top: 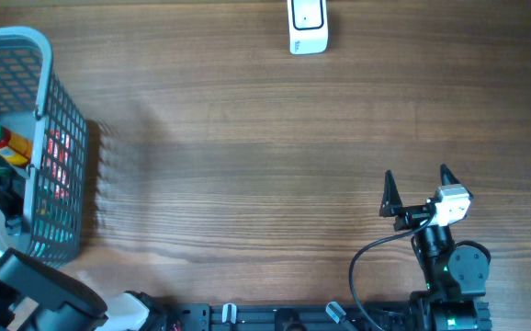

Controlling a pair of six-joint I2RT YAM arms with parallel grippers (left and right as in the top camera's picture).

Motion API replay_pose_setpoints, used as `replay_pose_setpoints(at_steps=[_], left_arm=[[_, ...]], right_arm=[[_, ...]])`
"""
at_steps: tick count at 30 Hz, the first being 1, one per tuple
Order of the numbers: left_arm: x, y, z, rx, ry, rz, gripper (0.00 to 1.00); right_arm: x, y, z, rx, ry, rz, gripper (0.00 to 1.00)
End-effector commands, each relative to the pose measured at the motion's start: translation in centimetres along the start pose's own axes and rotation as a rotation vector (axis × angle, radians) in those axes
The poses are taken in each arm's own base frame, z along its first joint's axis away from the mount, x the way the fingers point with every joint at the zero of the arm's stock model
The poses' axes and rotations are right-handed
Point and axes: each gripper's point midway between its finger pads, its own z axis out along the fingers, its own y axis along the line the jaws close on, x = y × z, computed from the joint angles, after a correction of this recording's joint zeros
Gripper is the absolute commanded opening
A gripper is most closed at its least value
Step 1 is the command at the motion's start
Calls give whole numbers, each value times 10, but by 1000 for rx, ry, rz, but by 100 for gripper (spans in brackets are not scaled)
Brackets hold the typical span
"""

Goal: Scan the item barcode
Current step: 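Grasp the green 3M glove pack in the basket with the left gripper, then lift the glove pack out and release it on the table center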

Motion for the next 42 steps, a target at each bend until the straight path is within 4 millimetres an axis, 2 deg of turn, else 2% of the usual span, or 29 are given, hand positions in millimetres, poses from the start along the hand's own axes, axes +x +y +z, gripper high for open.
replay_pose_setpoints(at_steps=[1, 4, 5, 8, 10, 11, 13, 14, 15, 17, 19, 21, 22, 23, 25, 28, 31, 35, 39, 42], left_arm=[[-37, -46, -67, 169, -133, 27, 4], [-56, -76, -133, 287, -242, 59, 4], [-61, -86, -163, 336, -290, 70, 4], [-62, -102, -240, 457, -400, 22, 4], [-41, -118, -291, 609, -417, 47, 4], [-20, -127, -315, 713, -387, 65, 4], [15, -135, -340, 827, -313, 109, 4], [41, -139, -350, 881, -250, 150, 4], [60, -139, -355, 906, -199, 175, 4], [110, -129, -350, 883, -41, 213, 4], [158, -114, -341, 835, 89, 339, 4], [189, -102, -335, 812, 181, 451, 4], [211, -94, -329, 799, 256, 527, 4], [223, -90, -326, 794, 295, 583, 4], [236, -86, -320, 791, 329, 653, 4], [249, -84, -300, 755, 363, 728, 4], [263, -96, -271, 774, 402, 772, 4], [286, -102, -218, 753, 486, 740, 4], [327, -101, -155, 709, 607, 699, 4], [362, -113, -132, 748, 666, 713, 4]], right_arm=[[-3, -1, -1, 3, -12, -11, 100], [-3, 0, -1, 3, -13, -11, 100], [-3, -1, -1, 3, -12, -11, 100], [-3, -1, -1, 3, -12, -11, 99], [-3, -1, -1, 3, -12, -11, 100], [-3, -1, -1, 3, -12, -11, 100], [-3, -1, -1, 3, -12, -11, 100], [-3, 0, -1, 3, -13, -11, 100], [-3, 0, -1, 3, -13, -11, 100], [-3, -1, -1, 3, -12, -11, 100], [-3, -1, -1, 3, -12, -11, 100], [-3, -1, -1, 3, -12, -11, 100], [-3, -1, -1, 3, -12, -11, 100], [-3, -1, -1, 3, -12, -11, 100], [-3, -1, -1, 3, -12, -11, 100], [-3, 0, -1, 3, -13, -11, 100], [-3, -1, -1, 3, -12, -11, 100], [-3, 0, -1, 3, -13, -11, 100], [-3, -1, -1, 3, -12, -11, 100], [-3, -1, -1, 3, -12, -11, 100]])
